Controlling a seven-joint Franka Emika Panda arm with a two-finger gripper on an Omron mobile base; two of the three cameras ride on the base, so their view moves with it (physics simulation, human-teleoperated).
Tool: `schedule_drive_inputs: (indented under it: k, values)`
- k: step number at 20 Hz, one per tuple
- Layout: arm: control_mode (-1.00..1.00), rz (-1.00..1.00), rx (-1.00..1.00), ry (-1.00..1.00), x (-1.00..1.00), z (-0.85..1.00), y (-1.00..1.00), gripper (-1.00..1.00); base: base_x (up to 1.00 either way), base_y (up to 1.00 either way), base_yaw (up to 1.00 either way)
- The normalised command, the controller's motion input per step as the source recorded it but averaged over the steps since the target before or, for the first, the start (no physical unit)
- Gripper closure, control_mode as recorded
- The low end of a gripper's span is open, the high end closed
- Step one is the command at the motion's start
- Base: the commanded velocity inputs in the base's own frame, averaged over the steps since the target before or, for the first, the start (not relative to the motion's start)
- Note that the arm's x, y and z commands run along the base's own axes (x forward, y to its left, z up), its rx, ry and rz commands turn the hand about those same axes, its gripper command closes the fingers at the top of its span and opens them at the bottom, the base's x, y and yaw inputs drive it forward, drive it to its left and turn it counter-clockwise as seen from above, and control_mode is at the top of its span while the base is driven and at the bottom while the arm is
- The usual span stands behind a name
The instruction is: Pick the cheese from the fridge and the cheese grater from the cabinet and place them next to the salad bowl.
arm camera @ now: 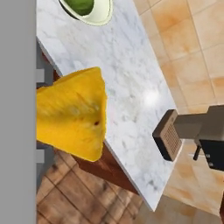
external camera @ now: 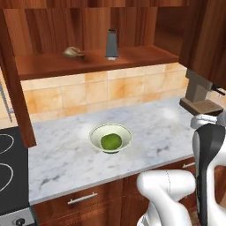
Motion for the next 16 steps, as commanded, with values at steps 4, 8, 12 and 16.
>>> schedule_drive_inputs:
  k: [4,8,12,16]
  values:
    - [1.0,0.0,0.0,0.0,0.0,0.0,0.0,1.0,0.34,-0.03,0.2]
    - [1.0,0.0,0.0,0.0,0.0,0.0,0.0,1.0,0.3,0.18,0.21]
    - [1.0,0.0,0.0,0.0,0.0,0.0,0.0,1.0,0.1,0.07,0.28]
    - [1.0,0.0,0.0,0.0,0.0,0.0,0.0,1.0,0.17,-0.02,0.31]
